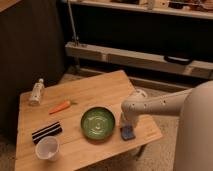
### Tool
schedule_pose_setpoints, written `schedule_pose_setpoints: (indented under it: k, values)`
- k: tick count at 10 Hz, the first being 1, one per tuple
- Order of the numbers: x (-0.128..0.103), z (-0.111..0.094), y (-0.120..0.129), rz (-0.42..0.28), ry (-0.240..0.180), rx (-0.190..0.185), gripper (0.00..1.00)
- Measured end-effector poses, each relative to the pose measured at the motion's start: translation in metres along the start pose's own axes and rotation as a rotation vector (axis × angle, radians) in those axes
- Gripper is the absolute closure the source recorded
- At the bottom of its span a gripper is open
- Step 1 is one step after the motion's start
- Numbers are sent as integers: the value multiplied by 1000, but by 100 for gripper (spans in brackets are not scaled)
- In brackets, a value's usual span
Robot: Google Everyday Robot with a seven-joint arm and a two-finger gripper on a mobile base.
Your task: Place the white sponge in the ceramic cup
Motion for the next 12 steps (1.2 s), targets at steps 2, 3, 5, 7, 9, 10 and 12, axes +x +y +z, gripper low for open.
schedule_pose_setpoints:
  k: [2, 3, 5, 7, 9, 10, 12]
  values:
    - [0, -8, -10, 52, -11, -14, 100]
    - [-1, -18, -23, 88, -19, -26, 100]
    - [-1, -48, -45, 107, -54, -67, 100]
    - [-3, -84, -43, 69, -107, -146, 100]
    - [-3, -105, -13, 10, -172, -278, 100]
    - [-4, -114, 11, -23, -218, -363, 100]
    - [-6, -144, 66, -105, -309, -519, 100]
